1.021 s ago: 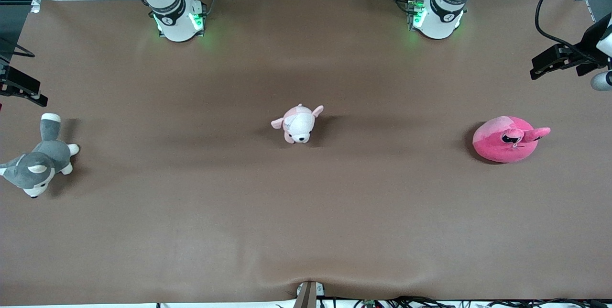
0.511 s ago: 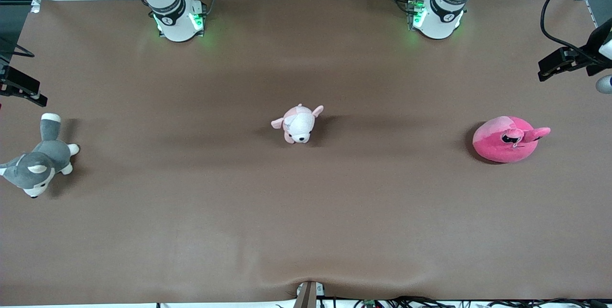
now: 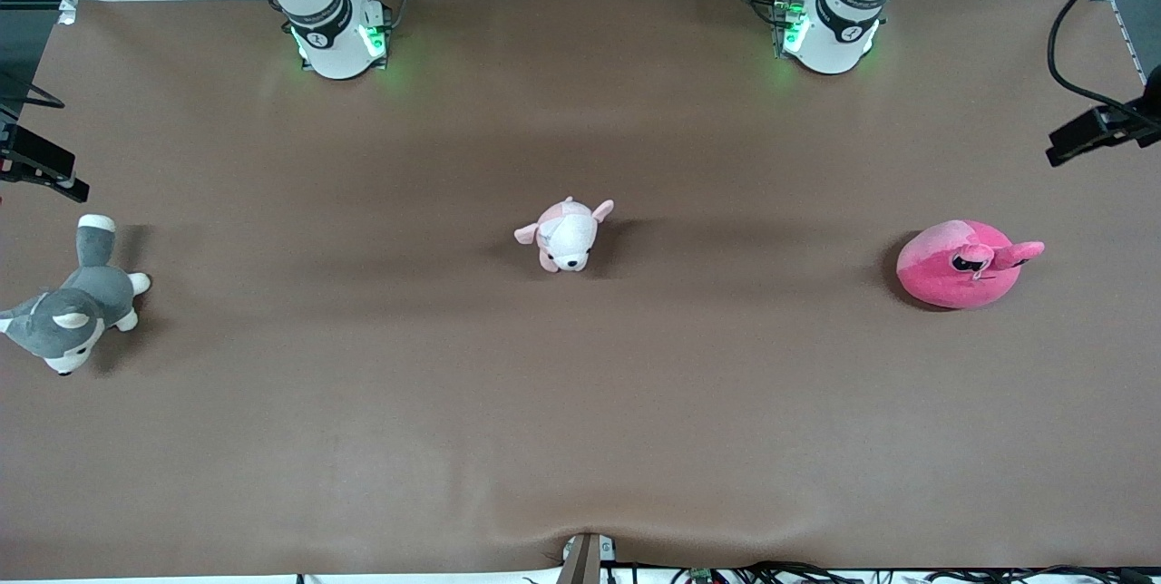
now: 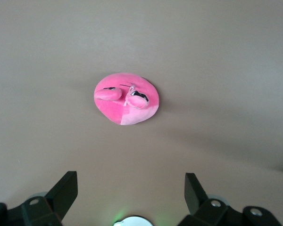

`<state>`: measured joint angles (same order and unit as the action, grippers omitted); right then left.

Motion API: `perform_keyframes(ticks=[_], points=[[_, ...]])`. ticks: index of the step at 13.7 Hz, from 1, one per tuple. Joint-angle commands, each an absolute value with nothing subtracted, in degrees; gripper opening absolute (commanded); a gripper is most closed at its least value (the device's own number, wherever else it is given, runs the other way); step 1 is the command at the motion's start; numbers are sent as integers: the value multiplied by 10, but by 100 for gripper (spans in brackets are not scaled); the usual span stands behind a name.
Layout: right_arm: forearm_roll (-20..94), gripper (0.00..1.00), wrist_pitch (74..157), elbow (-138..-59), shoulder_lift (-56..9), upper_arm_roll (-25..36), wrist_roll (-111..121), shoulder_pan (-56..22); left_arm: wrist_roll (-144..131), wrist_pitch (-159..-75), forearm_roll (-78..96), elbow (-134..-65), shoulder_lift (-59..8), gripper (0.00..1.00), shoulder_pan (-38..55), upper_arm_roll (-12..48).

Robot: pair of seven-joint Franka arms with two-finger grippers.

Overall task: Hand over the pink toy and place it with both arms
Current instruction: 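Lower the left gripper onto the pink plush toy's neck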

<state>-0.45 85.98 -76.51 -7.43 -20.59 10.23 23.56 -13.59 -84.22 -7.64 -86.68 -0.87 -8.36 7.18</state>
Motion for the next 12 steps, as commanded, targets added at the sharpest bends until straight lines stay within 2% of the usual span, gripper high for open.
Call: perform_keyframes(ticks=[1,6,12], points=[[-17,100,851,-749,-83,-219,105,248,-226,-859,-69,-906,2,100,-91,78],[-17,100,852,-749,-83,-219,106,249,-461,-889,-33,-958,-6,100,-92,80],[-13,100,852,-749,-83,-219,105,249,-497,-897,-11,-957,-45,100,-169,76]])
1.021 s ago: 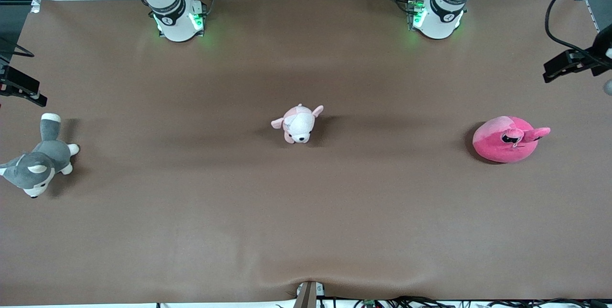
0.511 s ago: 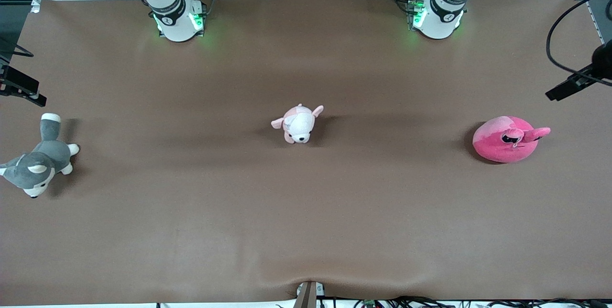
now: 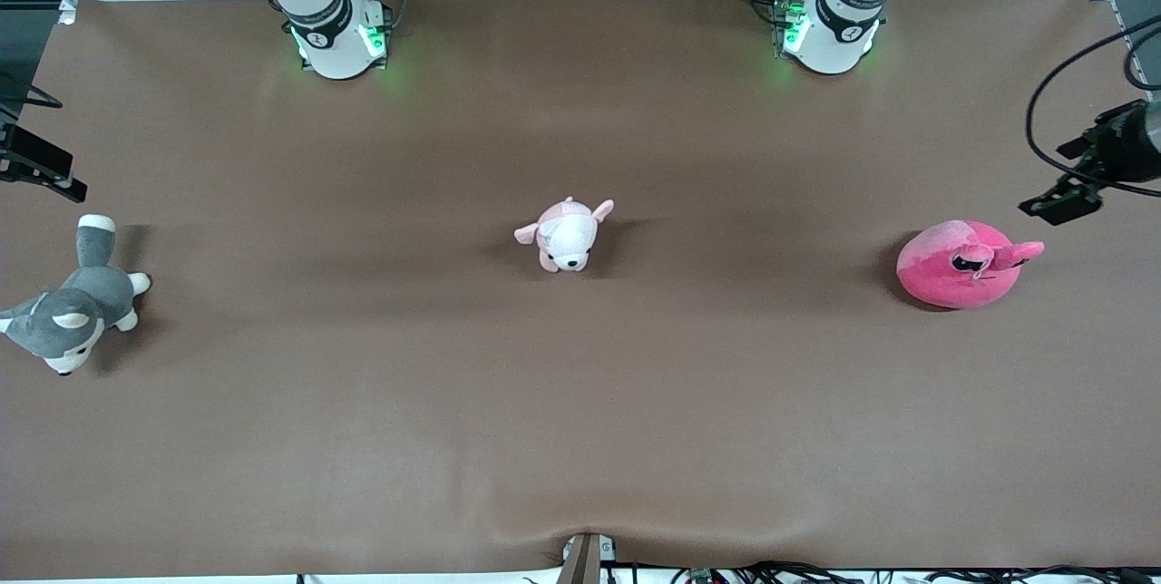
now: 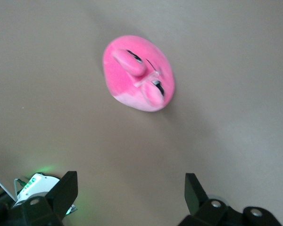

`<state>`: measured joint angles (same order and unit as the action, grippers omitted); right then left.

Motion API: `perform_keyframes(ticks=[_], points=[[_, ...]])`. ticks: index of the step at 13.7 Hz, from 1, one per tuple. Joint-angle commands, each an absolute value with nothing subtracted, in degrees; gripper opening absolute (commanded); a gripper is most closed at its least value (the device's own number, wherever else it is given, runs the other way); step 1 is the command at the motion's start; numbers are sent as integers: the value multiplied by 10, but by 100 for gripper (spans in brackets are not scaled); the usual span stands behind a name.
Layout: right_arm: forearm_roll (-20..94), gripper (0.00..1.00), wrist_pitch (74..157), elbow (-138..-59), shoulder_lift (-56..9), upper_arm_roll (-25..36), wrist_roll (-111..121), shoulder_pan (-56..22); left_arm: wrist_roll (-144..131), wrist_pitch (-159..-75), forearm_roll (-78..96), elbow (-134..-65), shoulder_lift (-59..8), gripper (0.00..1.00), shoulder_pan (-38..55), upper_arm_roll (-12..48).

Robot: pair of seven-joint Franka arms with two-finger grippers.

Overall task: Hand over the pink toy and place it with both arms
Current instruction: 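Lower the left gripper onto the pink plush toy's neck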

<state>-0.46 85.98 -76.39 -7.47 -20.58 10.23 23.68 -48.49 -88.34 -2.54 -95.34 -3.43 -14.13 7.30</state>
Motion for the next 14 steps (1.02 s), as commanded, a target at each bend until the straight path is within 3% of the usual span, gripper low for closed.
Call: perform_keyframes(ticks=[1,5,14], points=[[-13,100,852,-750,-83,-219,105,250,-498,-910,2,-970,-43,100,-192,76],[-12,100,850,-750,-83,-219,105,250,-493,-1018,52,-1069,-25,100,-279,77],[-8,100,853,-753,-84,-219,105,250,-540,-1073,134,-1086,-87,100,-290,76]])
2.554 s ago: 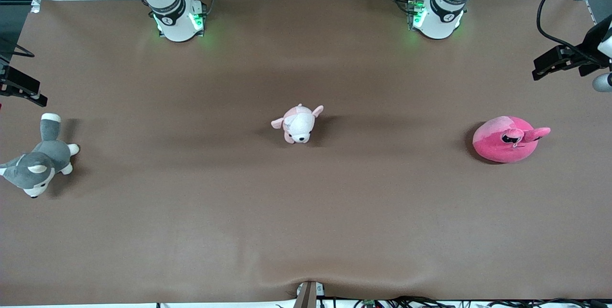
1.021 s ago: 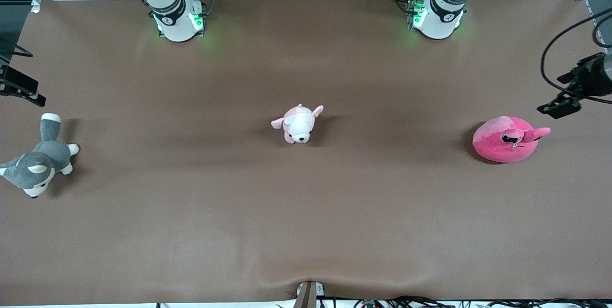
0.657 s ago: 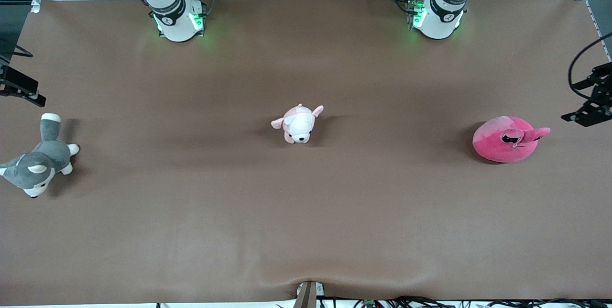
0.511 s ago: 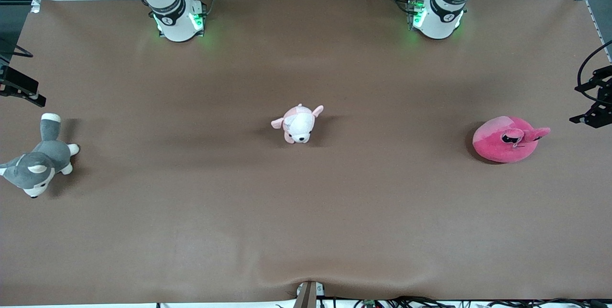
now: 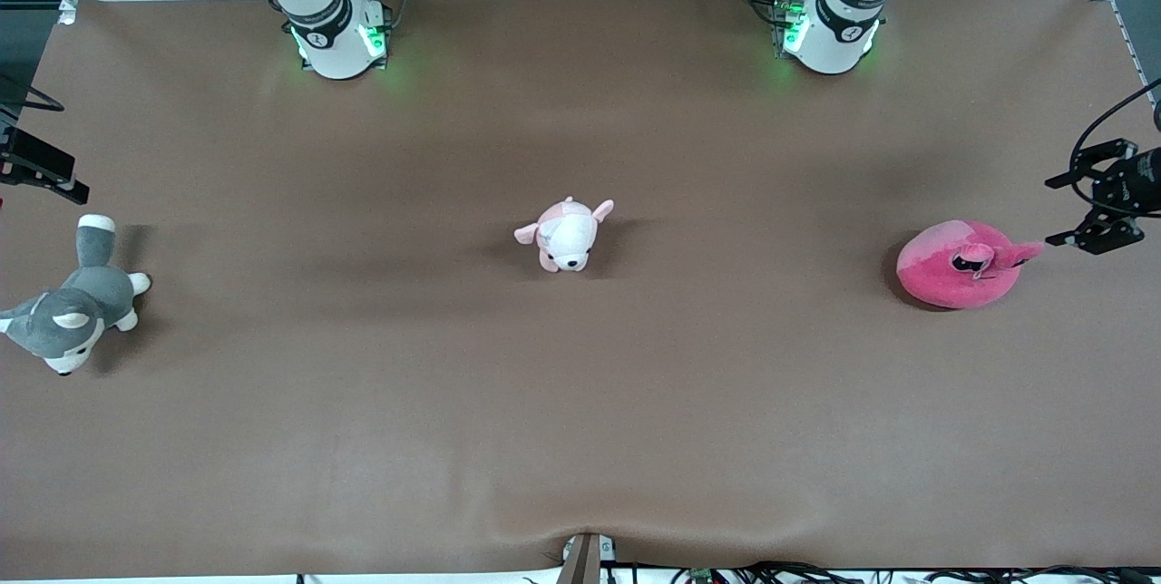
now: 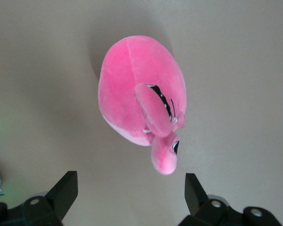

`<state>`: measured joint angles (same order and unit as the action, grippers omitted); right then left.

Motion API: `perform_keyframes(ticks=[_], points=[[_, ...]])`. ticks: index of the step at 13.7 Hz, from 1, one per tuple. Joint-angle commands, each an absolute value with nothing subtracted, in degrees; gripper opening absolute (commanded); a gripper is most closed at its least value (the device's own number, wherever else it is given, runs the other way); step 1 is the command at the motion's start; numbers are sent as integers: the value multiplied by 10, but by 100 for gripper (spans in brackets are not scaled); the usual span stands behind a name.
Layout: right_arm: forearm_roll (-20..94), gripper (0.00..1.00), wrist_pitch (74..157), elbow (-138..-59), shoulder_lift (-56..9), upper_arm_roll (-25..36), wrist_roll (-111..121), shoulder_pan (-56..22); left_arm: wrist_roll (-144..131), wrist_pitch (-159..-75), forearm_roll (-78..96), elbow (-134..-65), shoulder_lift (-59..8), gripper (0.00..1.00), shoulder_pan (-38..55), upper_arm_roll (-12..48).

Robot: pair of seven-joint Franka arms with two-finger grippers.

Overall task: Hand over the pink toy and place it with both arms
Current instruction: 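Lower the left gripper onto the pink plush toy's neck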

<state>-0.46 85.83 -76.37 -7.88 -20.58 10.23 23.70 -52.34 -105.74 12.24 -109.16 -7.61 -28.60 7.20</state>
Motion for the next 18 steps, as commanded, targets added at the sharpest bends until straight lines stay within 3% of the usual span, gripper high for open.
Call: perform_keyframes(ticks=[1,3,10,12,14,16,18], points=[[-8,100,851,-753,-84,-218,105,250,-540,-1075,134,-1082,-98,100,-290,76],[-7,100,853,-753,-87,-219,105,250,-541,-1088,136,-1076,-119,100,-294,76],[-7,100,853,-753,-88,-219,104,250,-535,-1109,136,-1063,-166,76,-301,76],[-7,100,853,-752,-88,-219,105,250,-533,-1109,136,-1057,-175,60,-306,76],[-7,100,853,-752,-88,-219,105,250,-531,-1111,137,-1056,-179,37,-308,76],[-7,100,851,-753,-88,-218,104,250,-532,-1116,136,-1054,-179,24,-303,76],[-7,100,852,-752,-88,-219,105,250,-531,-1113,135,-1051,-178,2,-299,83]])
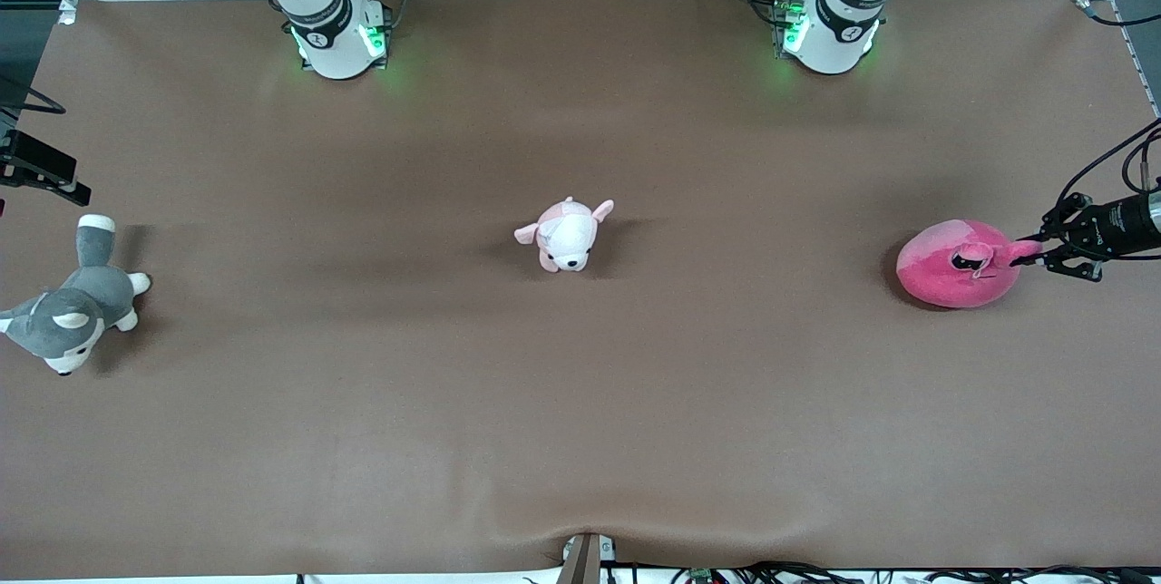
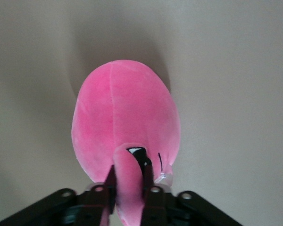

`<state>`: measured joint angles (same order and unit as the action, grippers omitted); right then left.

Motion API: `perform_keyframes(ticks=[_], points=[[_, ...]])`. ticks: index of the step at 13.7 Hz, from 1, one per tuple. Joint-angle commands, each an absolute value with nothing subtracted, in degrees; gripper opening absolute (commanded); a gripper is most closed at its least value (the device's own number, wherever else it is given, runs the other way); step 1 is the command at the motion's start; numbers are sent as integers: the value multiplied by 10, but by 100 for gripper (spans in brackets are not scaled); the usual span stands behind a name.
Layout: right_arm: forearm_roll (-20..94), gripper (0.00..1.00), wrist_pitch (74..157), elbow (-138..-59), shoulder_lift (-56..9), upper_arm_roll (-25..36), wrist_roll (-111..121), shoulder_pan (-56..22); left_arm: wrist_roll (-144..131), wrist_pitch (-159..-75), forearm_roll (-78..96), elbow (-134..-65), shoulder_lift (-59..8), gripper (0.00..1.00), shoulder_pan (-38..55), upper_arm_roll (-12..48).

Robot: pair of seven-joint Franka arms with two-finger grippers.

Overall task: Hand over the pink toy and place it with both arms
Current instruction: 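Close the left gripper and lift the pink toy toward the middle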

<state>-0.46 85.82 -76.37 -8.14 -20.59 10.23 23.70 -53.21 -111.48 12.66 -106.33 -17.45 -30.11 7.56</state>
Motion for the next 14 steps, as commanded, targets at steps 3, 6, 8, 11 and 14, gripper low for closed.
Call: perform_keyframes(ticks=[3,6,8,11,14], points=[[-7,100,852,-752,-88,-218,105,250,-534,-1083,135,-1022,-168,0,-278,87],[-7,100,852,-751,-88,-219,105,254,-548,-987,139,-954,-165,0,-278,113],[-7,100,852,-751,-88,-219,105,255,-586,-955,155,-921,-155,0,-277,142],[-7,100,853,-751,-88,-219,105,255,-683,-932,154,-876,-155,0,-277,205],[-6,100,853,-751,-88,-219,104,255,-755,-931,153,-853,-156,0,-275,265]])
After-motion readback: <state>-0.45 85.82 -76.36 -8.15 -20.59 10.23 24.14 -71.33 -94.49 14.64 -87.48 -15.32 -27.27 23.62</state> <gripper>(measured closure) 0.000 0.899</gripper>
